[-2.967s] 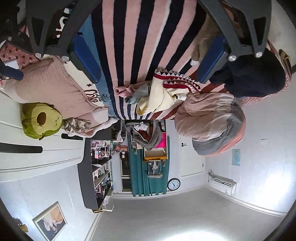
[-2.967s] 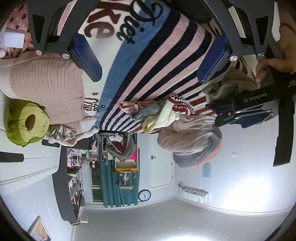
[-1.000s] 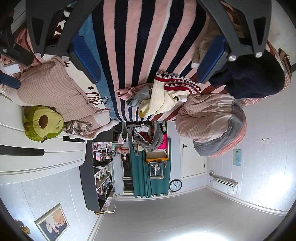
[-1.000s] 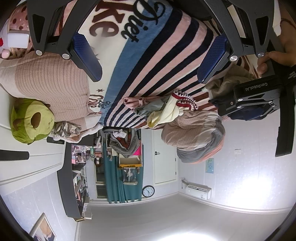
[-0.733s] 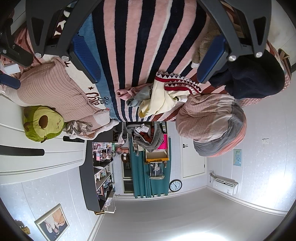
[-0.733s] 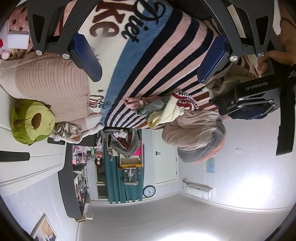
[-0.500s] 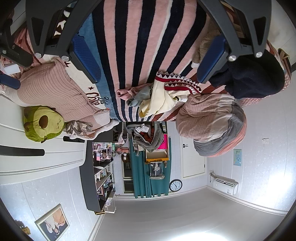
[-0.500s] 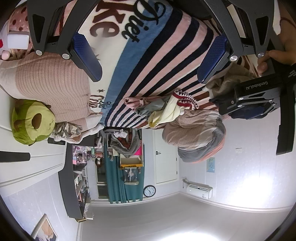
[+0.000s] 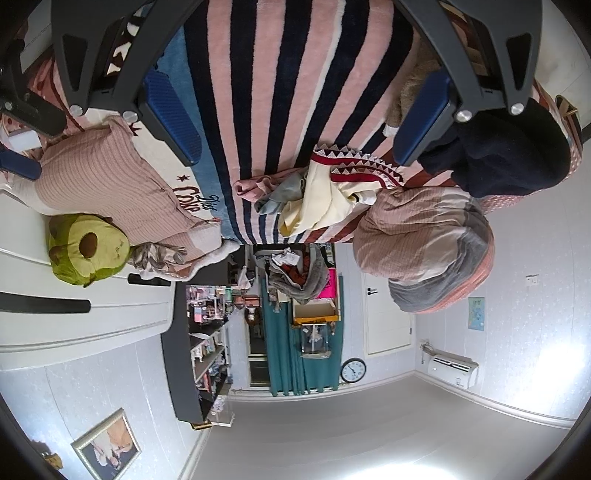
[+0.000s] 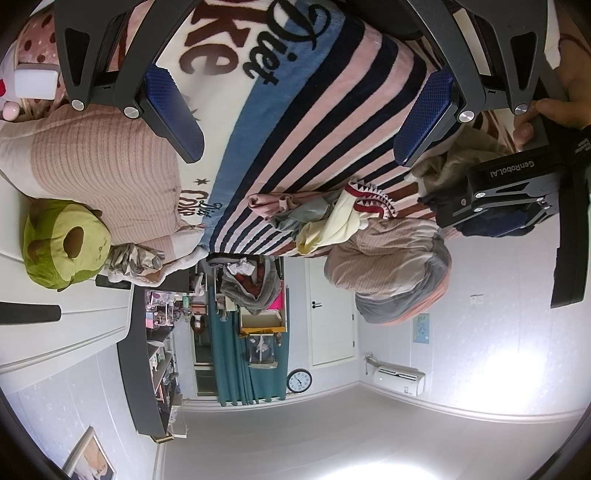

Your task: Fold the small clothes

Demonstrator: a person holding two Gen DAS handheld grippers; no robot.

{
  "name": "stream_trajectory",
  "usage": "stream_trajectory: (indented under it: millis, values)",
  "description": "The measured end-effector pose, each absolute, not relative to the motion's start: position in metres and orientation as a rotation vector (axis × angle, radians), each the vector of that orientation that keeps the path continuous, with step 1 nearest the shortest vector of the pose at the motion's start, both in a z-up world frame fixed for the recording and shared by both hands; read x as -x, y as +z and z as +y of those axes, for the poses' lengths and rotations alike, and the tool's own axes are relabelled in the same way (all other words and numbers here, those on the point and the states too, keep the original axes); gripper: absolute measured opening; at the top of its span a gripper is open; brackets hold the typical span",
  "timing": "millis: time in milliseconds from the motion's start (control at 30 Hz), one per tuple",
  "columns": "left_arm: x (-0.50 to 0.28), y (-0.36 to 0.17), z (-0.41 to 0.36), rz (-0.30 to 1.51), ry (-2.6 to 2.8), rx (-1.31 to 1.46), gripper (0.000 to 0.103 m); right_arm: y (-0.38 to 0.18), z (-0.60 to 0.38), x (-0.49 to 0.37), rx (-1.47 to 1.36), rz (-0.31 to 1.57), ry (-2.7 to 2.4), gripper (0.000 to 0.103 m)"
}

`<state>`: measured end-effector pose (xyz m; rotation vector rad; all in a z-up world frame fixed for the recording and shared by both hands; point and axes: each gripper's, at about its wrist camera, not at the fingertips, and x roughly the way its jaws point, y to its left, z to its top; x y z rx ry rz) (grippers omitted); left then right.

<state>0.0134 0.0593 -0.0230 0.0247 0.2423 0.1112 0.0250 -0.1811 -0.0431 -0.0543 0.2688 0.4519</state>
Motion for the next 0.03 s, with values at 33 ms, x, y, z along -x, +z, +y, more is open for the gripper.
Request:
stream_trajectory:
  millis: [33]
  values:
    - [-0.0135, -0.0236, 0.0592, 0.244, 0.114, -0.025, 0.102, -0.0420, -0.1820, -0.0251, 0.054, 0.270, 0.452, 0.102]
